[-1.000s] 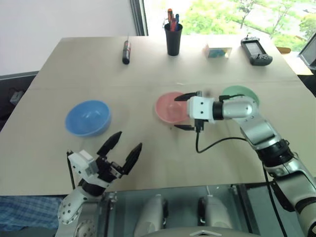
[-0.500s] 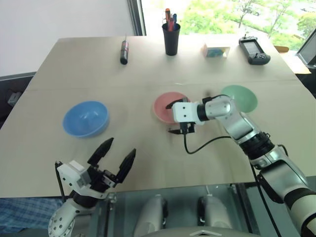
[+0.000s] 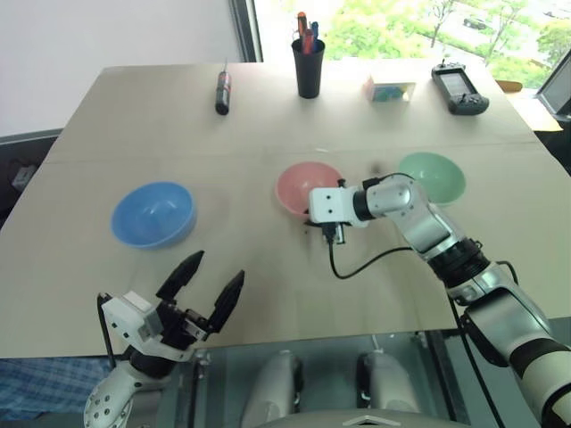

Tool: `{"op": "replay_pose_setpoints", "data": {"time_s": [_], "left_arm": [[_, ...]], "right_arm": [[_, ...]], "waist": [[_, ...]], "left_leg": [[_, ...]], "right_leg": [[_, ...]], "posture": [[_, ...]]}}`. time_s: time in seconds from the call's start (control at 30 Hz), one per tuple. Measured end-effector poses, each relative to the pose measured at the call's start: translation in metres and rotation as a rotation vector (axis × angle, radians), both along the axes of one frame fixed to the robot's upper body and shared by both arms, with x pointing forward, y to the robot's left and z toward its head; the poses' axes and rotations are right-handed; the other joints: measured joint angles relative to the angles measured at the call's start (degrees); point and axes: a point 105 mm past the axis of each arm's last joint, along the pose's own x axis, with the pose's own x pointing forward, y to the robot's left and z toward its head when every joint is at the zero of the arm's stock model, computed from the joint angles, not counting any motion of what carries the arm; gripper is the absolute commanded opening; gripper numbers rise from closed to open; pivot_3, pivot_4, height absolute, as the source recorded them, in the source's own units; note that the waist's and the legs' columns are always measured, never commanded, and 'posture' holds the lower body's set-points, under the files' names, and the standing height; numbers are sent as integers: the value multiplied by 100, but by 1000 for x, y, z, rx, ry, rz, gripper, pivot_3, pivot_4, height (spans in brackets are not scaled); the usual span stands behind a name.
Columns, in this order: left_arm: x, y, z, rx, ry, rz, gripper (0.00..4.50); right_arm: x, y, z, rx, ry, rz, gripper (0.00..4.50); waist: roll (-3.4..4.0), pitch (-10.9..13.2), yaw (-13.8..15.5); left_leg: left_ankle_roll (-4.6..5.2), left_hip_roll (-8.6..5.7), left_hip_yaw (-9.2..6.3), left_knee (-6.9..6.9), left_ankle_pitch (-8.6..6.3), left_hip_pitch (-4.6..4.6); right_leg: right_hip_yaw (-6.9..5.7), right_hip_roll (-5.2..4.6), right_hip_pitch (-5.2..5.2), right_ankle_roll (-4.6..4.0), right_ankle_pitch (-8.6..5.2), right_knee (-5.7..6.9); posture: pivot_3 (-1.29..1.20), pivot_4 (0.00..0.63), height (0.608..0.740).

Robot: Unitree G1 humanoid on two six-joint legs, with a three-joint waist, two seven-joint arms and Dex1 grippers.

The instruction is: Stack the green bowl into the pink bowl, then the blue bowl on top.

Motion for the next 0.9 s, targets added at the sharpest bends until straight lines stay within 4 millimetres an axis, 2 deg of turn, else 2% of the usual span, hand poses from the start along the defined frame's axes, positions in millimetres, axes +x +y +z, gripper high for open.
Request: {"op": "replay_pose_setpoints", "data": {"time_s": [0.17,0.3,0.37,0.4,0.6,0.8,0.9], "left_arm": [[3,-1,3,11,-15,-19,4500],[6,-3,5,17,-26,-39,4500],[7,-4,5,21,-25,-50,4500],[9,-4,3,29,-15,-67,4500],[22,-12,6,34,-33,-133,4500],[32,-12,2,38,-18,-176,4500],[37,-11,0,33,-10,-186,4500]], "right_arm": [[0,-3,0,-9,-11,-5,97],[-7,-12,2,-14,-35,7,97],[-16,-17,5,-12,-38,11,97],[-30,-17,10,1,-32,28,97],[-67,-13,13,43,53,38,97],[-73,-14,6,51,119,-32,97],[-72,-14,2,50,132,-60,992]], "waist": [[0,0,5],[0,0,2],[0,0,23],[0,0,22],[-3,-2,18],[-3,-2,10],[-3,-2,13]], "left_leg": [[0,0,0,0,0,-1],[0,0,0,0,0,-3],[0,1,-6,0,0,-7],[-1,1,-5,0,0,-8],[-5,2,-9,6,3,-5],[-6,1,-9,6,3,-4],[-6,0,-8,6,4,-4]], "right_leg": [[0,0,0,0,0,0],[-1,0,-1,1,0,0],[-5,1,-1,1,0,-2],[-6,1,-1,1,0,-3],[-6,2,1,-1,2,7],[-5,2,0,-2,2,9],[-5,2,0,-2,2,9]], "posture": [[0,150,737],[0,150,737],[0,150,737],[0,150,737],[0,150,737],[0,150,737],[0,150,737]]}}
